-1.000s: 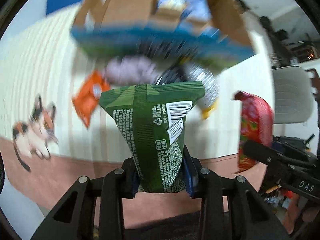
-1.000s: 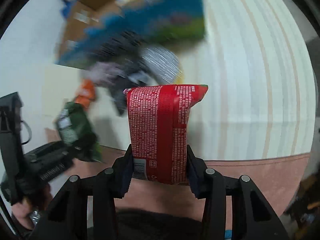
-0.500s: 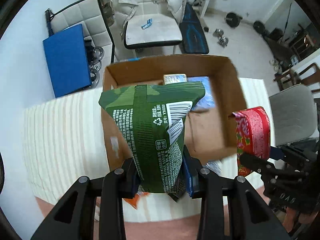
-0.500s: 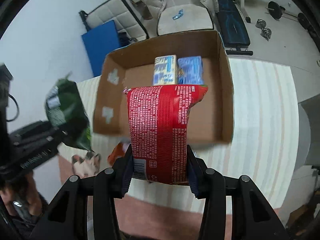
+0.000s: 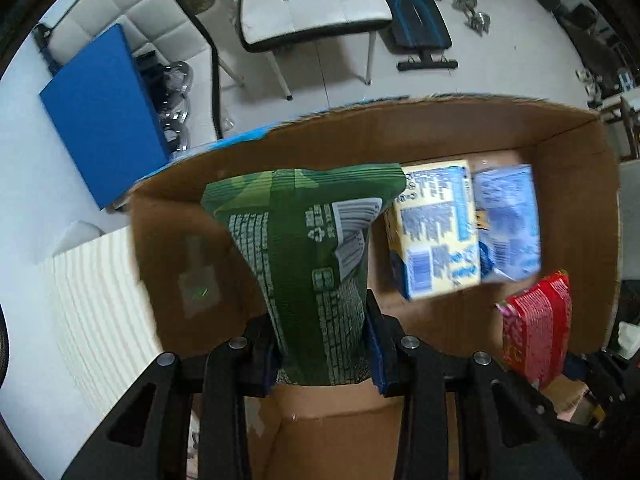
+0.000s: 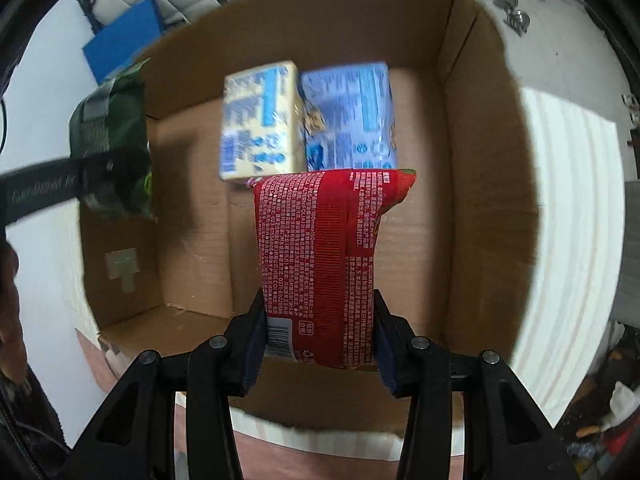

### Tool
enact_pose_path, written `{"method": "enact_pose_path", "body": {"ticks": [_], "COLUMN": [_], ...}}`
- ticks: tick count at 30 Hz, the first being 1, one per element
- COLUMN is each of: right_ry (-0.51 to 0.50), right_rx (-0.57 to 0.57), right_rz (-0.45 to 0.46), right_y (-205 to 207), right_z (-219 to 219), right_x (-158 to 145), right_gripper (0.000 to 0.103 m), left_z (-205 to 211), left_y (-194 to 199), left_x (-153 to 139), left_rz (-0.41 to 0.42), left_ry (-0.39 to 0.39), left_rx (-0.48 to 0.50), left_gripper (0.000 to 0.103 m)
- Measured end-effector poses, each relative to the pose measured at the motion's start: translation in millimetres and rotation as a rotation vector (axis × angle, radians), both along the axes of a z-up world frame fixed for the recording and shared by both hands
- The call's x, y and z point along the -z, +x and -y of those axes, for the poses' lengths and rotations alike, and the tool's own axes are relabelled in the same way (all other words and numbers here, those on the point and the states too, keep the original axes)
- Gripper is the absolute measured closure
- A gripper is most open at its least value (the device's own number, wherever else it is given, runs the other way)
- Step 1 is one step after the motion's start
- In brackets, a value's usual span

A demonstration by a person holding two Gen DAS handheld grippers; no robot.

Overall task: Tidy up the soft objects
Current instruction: 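Carry both bags into the box and open both tools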

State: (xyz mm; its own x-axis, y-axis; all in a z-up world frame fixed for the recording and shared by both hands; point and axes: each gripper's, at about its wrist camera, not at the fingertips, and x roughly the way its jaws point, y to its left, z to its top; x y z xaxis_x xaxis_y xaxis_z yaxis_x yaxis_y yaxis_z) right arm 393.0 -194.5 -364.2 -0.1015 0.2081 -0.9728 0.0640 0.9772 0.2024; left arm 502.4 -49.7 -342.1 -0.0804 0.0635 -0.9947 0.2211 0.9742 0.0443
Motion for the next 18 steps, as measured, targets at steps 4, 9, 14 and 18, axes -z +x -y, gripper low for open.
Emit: {"method": "enact_pose_path", "body": {"ticks": [4, 9, 14, 18], "right_ry": [-0.023, -0.065, -0.073, -0.094], "right_rx": [0.004, -0.008, -0.043, -0.049], "right_rz": [-0.025, -0.048, -0.094, -0.047], "right_y": [3, 5, 6, 7], "right_z": [2, 2, -2, -4], "right_x": [19, 34, 47, 30], "right_gripper": [0.054, 0.054, 0.051, 0.018], "left_z": [-3, -3, -4, -8], "left_y": [15, 26, 31, 30], "left_x": [23, 34, 30, 7], "left_rz": [-0.030, -0.061, -0.102, -0.066], "left_ry": [-0.010, -0.051, -0.090, -0.128], "left_rx": [-0.018, -0.039, -0.086, -0.096], "left_gripper": [0.071, 0.070, 0.070, 0.048]}}
